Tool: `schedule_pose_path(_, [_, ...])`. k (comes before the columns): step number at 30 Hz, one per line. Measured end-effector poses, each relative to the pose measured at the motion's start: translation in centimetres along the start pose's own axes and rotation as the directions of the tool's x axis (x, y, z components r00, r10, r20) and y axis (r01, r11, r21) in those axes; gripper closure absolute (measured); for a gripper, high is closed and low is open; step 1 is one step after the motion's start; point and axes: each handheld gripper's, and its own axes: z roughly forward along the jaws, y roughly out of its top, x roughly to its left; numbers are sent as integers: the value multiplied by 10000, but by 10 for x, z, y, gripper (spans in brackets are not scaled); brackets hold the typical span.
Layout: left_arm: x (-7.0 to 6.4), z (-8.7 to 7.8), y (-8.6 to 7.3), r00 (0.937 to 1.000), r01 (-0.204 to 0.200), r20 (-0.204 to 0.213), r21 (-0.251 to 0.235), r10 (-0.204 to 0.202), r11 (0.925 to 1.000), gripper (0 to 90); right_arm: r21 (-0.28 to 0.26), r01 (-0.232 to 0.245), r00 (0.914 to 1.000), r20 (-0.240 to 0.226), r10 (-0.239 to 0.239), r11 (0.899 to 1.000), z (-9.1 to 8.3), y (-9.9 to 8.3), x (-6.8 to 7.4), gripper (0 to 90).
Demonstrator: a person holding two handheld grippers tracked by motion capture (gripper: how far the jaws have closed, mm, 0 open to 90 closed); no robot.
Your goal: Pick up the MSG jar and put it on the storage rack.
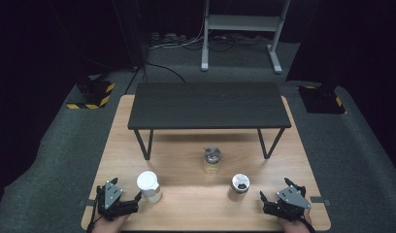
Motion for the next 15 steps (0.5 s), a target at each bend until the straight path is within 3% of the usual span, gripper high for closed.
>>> schedule_pose_path(4, [1,-3,2,9998,67,178,-27,-66,10000,4,-5,95,10000,20,-95,10000,0,0,1,8])
schedule_pose_path(10, [5,-16,11,9998,210,-18,-460,-211,9987,3,5,338,9994,70,-338,9994,0,0,3,8])
schedule_pose_path(15, [4,-25,18,9998,105,-134,-784,-115,9969,3,27,302,9995,56,-302,9995,0,0,3,8])
